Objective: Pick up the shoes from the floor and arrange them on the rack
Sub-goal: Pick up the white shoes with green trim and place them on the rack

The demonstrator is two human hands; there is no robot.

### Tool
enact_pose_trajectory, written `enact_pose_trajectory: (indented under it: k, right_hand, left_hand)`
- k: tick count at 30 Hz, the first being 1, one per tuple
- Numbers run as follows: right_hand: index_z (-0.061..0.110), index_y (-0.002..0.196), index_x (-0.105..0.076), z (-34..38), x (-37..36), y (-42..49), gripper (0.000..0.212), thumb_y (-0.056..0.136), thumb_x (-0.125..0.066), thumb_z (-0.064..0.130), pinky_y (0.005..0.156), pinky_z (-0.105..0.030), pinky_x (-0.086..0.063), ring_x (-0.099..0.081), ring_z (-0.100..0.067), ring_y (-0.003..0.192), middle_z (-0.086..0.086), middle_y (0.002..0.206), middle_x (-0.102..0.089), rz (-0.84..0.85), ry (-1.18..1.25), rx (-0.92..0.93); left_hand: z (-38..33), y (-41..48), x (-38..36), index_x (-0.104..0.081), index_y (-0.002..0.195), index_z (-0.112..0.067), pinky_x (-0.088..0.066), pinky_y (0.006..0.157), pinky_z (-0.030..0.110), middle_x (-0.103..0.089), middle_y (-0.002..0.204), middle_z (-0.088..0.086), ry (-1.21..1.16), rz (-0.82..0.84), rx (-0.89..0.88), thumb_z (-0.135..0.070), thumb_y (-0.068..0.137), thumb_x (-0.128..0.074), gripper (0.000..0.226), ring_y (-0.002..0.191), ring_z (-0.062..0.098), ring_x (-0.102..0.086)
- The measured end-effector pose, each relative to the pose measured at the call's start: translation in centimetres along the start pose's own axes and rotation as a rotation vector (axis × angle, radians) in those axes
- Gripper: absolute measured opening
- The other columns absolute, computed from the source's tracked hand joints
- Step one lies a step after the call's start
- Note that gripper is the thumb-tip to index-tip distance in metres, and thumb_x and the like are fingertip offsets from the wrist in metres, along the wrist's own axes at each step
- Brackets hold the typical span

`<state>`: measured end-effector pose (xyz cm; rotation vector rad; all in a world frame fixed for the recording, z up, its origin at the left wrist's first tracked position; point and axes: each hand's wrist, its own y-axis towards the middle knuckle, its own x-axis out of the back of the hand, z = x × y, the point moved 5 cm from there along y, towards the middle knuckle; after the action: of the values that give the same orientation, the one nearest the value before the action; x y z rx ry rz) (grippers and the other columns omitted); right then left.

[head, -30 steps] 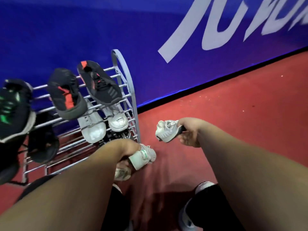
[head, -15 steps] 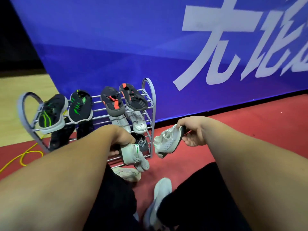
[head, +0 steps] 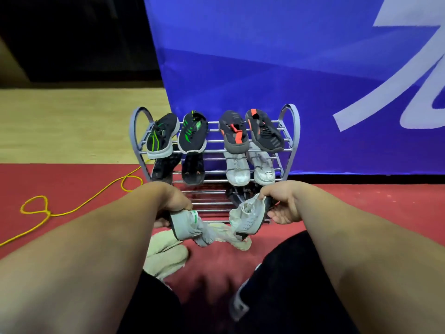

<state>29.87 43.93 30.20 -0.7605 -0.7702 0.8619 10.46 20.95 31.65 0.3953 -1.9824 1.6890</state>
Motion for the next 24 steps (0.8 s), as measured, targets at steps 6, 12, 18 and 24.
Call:
enact_pose_trajectory:
  k: [6, 12, 18, 24]
  right_hand:
    - [0.011, 0.078, -0.058, 2.0, -5.9, 5.4, 0.016, 0.09, -0.063, 0.021, 0.05, -0.023, -0.045, -0.051, -0.012, 0.047, -0.002, 0.049, -0.056, 0.029, 0.035, 0.021]
    - [0.001, 0.115, -0.067, 1.5, -11.9, 11.9, 0.025, 0.092, -0.06, 0.006, 0.055, -0.033, -0.062, -0.072, -0.022, 0.061, -0.015, 0.083, -0.075, 0.065, 0.421, 0.018]
    - [0.008, 0.113, -0.066, 1.7, -16.5, 16.4, 0.026, 0.097, -0.051, -0.006, 0.072, -0.036, -0.065, -0.076, -0.032, 0.077, -0.017, 0.106, -0.071, 0.127, 0.729, 0.003]
    - [0.02, 0.128, -0.062, 3.3, -19.7, 21.0, 0.038, 0.103, -0.045, -0.004, 0.071, -0.027, -0.062, -0.071, -0.022, 0.1, -0.005, 0.12, -0.072, 0.153, 0.772, 0.05]
  left_hand:
    - [5.5, 6.0, -0.3, -0.048, 0.064, -0.014, -0.027, 0.046, 0.017, -0.044, 0.045, 0.003, -0.322, 0.015, 0.045, -0.029, 0.093, -0.049, 0.034, 0.036, 0.015, -0.037]
    - [8.5, 12.6, -0.8, -0.063, 0.083, -0.013, -0.048, 0.052, 0.024, -0.064, 0.058, 0.0, -0.633, 0.043, 0.034, -0.026, 0.097, -0.053, 0.021, 0.05, 0.015, -0.059]
    - [9.6, 18.1, -0.7, -0.066, 0.111, -0.005, -0.062, 0.061, 0.032, -0.068, 0.104, 0.01, -0.879, 0.114, 0.031, -0.012, 0.096, -0.057, 0.018, 0.079, 0.022, -0.067]
    - [8.0, 23.2, -0.4, -0.061, 0.115, -0.002, -0.062, 0.053, 0.032, -0.067, 0.098, 0.01, -1.125, 0.145, 0.066, -0.02, 0.101, -0.056, 0.023, 0.057, 0.024, -0.071]
